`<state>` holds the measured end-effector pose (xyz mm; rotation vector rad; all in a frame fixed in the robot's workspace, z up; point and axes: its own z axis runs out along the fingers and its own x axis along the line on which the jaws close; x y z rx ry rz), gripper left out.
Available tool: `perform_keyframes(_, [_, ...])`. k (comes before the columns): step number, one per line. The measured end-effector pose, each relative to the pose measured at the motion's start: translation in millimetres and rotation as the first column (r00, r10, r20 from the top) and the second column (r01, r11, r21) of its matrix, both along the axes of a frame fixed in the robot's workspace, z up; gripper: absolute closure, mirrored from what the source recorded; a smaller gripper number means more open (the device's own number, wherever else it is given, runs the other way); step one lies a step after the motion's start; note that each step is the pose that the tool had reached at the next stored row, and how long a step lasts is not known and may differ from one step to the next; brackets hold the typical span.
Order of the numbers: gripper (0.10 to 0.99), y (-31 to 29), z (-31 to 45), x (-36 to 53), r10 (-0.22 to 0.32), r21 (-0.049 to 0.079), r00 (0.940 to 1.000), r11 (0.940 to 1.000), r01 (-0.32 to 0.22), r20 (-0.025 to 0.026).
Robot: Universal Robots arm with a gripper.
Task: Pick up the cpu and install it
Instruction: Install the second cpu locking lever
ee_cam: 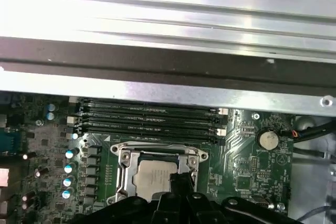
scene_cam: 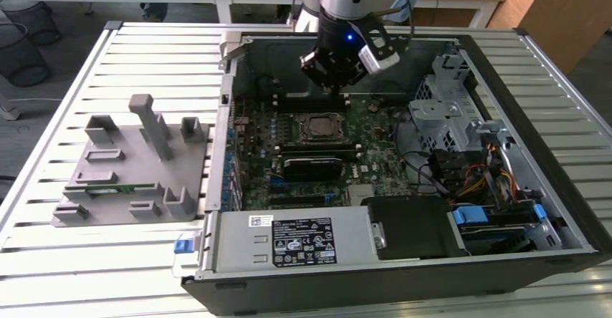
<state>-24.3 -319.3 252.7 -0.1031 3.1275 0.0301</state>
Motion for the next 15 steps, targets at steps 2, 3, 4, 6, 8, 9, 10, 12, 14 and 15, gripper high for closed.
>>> perform_keyframes(2, [0.980,-2.2,0.0,0.0,0.000,0.000,1.0000,1.0000,0.000,-0.0001])
perform_keyframes(3, [0.980,-4.4,-0.1,0.0,0.000,0.000,1.0000,1.0000,0.000,-0.0001])
perform_keyframes(4, [0.980,-6.8,-0.2,0.0,0.000,0.000,1.0000,1.0000,0.000,0.0000])
perform_keyframes(6, [0.980,-13.7,-0.4,0.0,0.000,0.000,1.0000,1.0000,0.000,-0.0002])
perform_keyframes(8, [0.980,-20.6,-0.8,0.0,0.000,0.002,1.0000,1.0000,0.000,-0.0008])
perform_keyframes(9, [0.980,-22.1,-0.8,0.0,0.000,0.009,1.0000,1.0000,0.000,-0.0025])
perform_keyframes(10, [0.980,-23.0,-0.9,0.0,0.000,0.021,1.0000,0.9998,0.000,-0.0047])
perform_keyframes(12, [0.980,-24.6,-0.8,0.0,0.000,0.048,1.0000,0.9989,0.000,-0.0096])
perform_keyframes(14, [0.980,-29.1,-1.2,0.0,0.000,0.050,0.9999,0.9987,0.001,-0.0130])
perform_keyframes(15, [0.980,-31.9,-1.4,-0.1,0.000,0.050,0.9999,0.9987,0.001,-0.0140])
